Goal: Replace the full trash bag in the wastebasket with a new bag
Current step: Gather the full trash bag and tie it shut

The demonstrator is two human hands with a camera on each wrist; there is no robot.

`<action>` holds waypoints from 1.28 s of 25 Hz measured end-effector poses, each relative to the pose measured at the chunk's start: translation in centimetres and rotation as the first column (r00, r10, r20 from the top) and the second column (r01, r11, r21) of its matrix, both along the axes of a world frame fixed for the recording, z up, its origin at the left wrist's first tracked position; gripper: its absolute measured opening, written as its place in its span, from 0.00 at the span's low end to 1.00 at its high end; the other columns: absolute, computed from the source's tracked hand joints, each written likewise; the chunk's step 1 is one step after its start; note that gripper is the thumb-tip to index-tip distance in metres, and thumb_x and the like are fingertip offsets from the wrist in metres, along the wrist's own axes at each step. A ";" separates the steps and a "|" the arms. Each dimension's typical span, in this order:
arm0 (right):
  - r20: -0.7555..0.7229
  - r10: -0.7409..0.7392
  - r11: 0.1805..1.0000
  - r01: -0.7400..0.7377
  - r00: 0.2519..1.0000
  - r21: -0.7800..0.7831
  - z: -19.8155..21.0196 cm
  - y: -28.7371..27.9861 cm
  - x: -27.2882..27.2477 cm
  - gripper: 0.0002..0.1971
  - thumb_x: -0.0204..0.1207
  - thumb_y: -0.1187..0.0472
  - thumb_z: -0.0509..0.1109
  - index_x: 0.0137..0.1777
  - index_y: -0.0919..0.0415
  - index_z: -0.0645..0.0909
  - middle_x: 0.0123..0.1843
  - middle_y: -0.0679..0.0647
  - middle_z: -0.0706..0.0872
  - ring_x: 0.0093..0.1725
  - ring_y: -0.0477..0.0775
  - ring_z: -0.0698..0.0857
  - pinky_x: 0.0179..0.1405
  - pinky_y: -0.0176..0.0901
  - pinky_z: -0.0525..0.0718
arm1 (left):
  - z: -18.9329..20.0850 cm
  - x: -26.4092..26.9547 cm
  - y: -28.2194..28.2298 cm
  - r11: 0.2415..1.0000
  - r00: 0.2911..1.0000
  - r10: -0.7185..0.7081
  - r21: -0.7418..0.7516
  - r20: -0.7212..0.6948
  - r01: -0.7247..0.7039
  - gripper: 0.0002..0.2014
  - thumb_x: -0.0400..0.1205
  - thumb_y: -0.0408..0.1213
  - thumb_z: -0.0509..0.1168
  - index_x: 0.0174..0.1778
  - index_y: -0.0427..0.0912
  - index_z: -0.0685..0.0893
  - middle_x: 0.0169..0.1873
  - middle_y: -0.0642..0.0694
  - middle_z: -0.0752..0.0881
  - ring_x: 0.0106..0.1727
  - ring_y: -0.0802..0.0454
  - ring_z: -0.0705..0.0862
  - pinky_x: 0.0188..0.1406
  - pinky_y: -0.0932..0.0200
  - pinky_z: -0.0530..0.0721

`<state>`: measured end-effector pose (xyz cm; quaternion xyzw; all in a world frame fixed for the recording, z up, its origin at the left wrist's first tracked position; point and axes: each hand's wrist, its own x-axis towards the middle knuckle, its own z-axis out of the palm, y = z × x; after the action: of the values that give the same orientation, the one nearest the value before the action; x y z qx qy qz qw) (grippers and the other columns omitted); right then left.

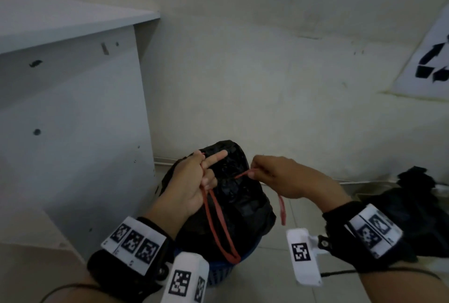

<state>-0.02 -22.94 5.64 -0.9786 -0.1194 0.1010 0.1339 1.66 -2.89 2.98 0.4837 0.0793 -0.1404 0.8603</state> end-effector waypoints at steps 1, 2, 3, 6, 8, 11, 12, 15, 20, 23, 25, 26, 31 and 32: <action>0.020 -0.007 1.000 0.007 1.000 -0.007 0.8 0.0 -0.3 0.09 0.84 0.45 0.59 0.44 0.46 0.72 0.39 0.43 0.78 0.42 0.51 0.79 0.43 0.48 0.74 | -0.1 -0.2 -0.5 1.000 1.000 -0.002 -0.019 0.017 0.002 0.13 0.91 0.36 0.43 0.45 0.37 0.68 0.57 0.35 0.88 0.10 0.58 0.59 0.11 0.68 0.62; 0.010 -0.009 1.000 0.008 1.000 0.011 1.3 0.0 -0.6 0.09 0.84 0.46 0.60 0.44 0.47 0.73 0.38 0.44 0.80 0.41 0.51 0.81 0.42 0.47 0.76 | -0.1 -0.5 -1.2 1.000 0.999 -0.017 -0.025 0.035 0.018 0.13 0.91 0.37 0.43 0.47 0.36 0.69 0.57 0.36 0.89 0.09 0.58 0.59 0.11 0.69 0.62; -0.034 0.004 0.999 -0.002 0.999 0.054 1.6 0.1 -0.8 0.09 0.83 0.47 0.61 0.43 0.48 0.75 0.37 0.44 0.81 0.39 0.49 0.83 0.41 0.48 0.78 | -0.3 -0.8 -1.8 0.998 0.997 -0.049 -0.022 0.061 0.050 0.13 0.92 0.38 0.43 0.49 0.37 0.69 0.56 0.37 0.89 0.09 0.58 0.59 0.12 0.69 0.61; -0.144 0.107 0.959 -0.064 0.984 0.276 2.2 0.4 -1.1 0.13 0.83 0.48 0.62 0.39 0.50 0.78 0.29 0.44 0.77 0.28 0.48 0.77 0.33 0.49 0.77 | -1.2 -1.7 -3.2 0.972 0.965 -0.206 0.145 0.164 0.183 0.13 0.91 0.41 0.46 0.45 0.41 0.70 0.45 0.46 0.91 0.10 0.57 0.61 0.15 0.68 0.60; -0.200 0.136 0.870 -0.020 0.970 0.493 2.6 0.2 -1.2 0.15 0.85 0.50 0.60 0.39 0.55 0.80 0.26 0.45 0.73 0.25 0.48 0.69 0.26 0.41 0.70 | -1.6 -2.3 -3.4 0.908 0.908 -0.344 0.334 0.241 0.255 0.14 0.91 0.43 0.46 0.45 0.42 0.72 0.30 0.57 0.86 0.12 0.55 0.63 0.15 0.66 0.60; -0.274 0.094 0.721 0.125 0.957 0.682 3.1 -0.2 -0.9 0.17 0.86 0.52 0.59 0.37 0.59 0.78 0.23 0.44 0.70 0.22 0.44 0.63 0.23 0.35 0.62 | -2.0 -2.7 -3.1 0.801 0.806 -0.482 0.544 0.343 0.247 0.16 0.91 0.43 0.46 0.47 0.39 0.75 0.28 0.53 0.84 0.17 0.56 0.69 0.17 0.66 0.66; -0.289 0.074 0.665 0.169 0.954 0.728 3.0 -0.4 -0.6 0.18 0.86 0.52 0.59 0.35 0.58 0.77 0.23 0.44 0.67 0.22 0.44 0.60 0.23 0.36 0.59 | -2.2 -2.6 -2.8 0.765 0.781 -0.501 0.613 0.373 0.197 0.16 0.91 0.43 0.46 0.48 0.39 0.76 0.30 0.51 0.84 0.20 0.58 0.71 0.21 0.67 0.69; -0.372 0.038 0.451 0.316 0.927 0.834 2.7 0.0 0.3 0.17 0.85 0.52 0.60 0.34 0.55 0.73 0.26 0.47 0.61 0.21 0.43 0.57 0.22 0.36 0.54 | -2.6 -2.5 -1.4 0.646 0.664 -0.585 0.763 0.466 0.034 0.17 0.90 0.46 0.46 0.46 0.46 0.78 0.32 0.54 0.81 0.29 0.60 0.78 0.34 0.62 0.76; -0.348 0.247 -0.007 0.361 0.904 0.933 2.8 3.1 1.7 0.19 0.81 0.45 0.58 0.51 0.59 0.82 0.33 0.50 0.77 0.30 0.46 0.76 0.28 0.36 0.75 | -2.3 -3.5 -0.1 0.560 0.613 -0.688 0.821 0.389 0.108 0.16 0.90 0.46 0.49 0.41 0.49 0.77 0.27 0.62 0.81 0.26 0.64 0.76 0.31 0.62 0.75; -0.248 0.269 -0.065 0.275 0.931 0.959 2.1 4.2 2.7 0.31 0.78 0.35 0.51 0.66 0.57 0.80 0.48 0.54 0.87 0.46 0.52 0.87 0.43 0.44 0.82 | -2.0 -4.1 0.2 0.781 0.770 -0.496 0.594 0.402 0.193 0.17 0.90 0.41 0.49 0.47 0.36 0.79 0.30 0.58 0.86 0.16 0.62 0.69 0.19 0.69 0.68; -0.149 0.226 0.195 0.105 0.963 0.975 0.7 5.0 2.7 0.24 0.82 0.42 0.54 0.66 0.58 0.78 0.51 0.58 0.86 0.44 0.53 0.86 0.45 0.44 0.81 | -1.9 -3.8 0.7 0.875 0.849 -0.332 0.470 0.411 0.114 0.16 0.90 0.39 0.49 0.49 0.36 0.79 0.40 0.46 0.87 0.14 0.60 0.68 0.16 0.68 0.67; -0.080 0.232 0.351 -0.007 0.969 0.936 0.1 5.3 2.5 0.18 0.83 0.49 0.60 0.67 0.58 0.75 0.53 0.62 0.86 0.41 0.55 0.85 0.46 0.44 0.81 | -1.9 -3.5 1.1 0.893 0.873 -0.272 0.444 0.405 0.072 0.15 0.90 0.39 0.50 0.51 0.38 0.80 0.40 0.43 0.86 0.13 0.60 0.68 0.15 0.68 0.66; 0.168 0.235 0.611 -0.280 0.957 0.740 -1.4 6.5 2.1 0.30 0.75 0.68 0.74 0.73 0.54 0.65 0.54 0.54 0.88 0.56 0.51 0.87 0.64 0.44 0.82 | -1.7 -2.5 2.6 0.877 0.929 -0.073 0.467 0.363 -0.113 0.15 0.90 0.38 0.52 0.40 0.43 0.79 0.19 0.50 0.75 0.17 0.58 0.71 0.19 0.63 0.67; 0.207 0.237 0.644 -0.313 0.949 0.698 -1.5 6.6 2.2 0.29 0.74 0.66 0.75 0.72 0.52 0.67 0.51 0.50 0.88 0.55 0.49 0.87 0.63 0.44 0.82 | -1.9 -2.1 2.8 0.834 0.926 -0.056 0.527 0.373 -0.162 0.16 0.89 0.37 0.53 0.38 0.45 0.79 0.23 0.52 0.78 0.23 0.58 0.76 0.25 0.61 0.71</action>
<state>2.16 -16.31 4.13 -0.8199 -0.3030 0.0174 0.4854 -0.49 -0.06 1.12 0.7250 -0.0349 0.0072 0.6879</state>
